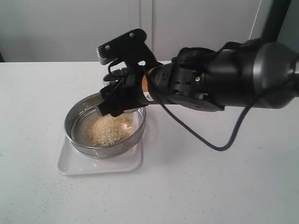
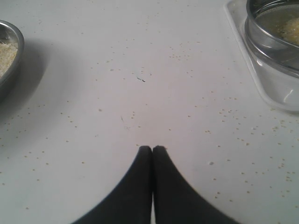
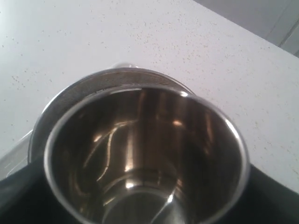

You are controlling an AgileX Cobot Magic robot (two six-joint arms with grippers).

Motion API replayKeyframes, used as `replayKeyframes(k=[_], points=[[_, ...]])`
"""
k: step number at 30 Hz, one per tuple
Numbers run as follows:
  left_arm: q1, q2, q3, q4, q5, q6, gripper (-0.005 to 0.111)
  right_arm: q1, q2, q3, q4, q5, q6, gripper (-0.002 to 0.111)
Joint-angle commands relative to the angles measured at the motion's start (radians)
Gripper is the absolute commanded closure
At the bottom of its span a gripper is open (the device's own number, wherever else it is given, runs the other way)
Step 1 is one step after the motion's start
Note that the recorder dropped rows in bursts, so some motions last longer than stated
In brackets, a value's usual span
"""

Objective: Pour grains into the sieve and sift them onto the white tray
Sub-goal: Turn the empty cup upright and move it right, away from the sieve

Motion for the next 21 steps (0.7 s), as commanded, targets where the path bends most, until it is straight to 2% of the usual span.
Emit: replayKeyframes(k=[1,12,21], points=[[0.000,-0.004,0.009,-0.006,0.008,0.000,0.107,-0.084,-0.054,0.093,-0.007,-0.110,0.027,0.108],[0.000,-0.004,0.009,-0.006,0.008,0.000,0.107,-0.250,-0.114,0.301,-0.001,-0.317,0.027,0.108],[0.000,-0.004,0.009,-0.006,0.008,0.000,0.107,-0.386,-0.115,0.408,0.020,-0.496,-0.004,0.108]])
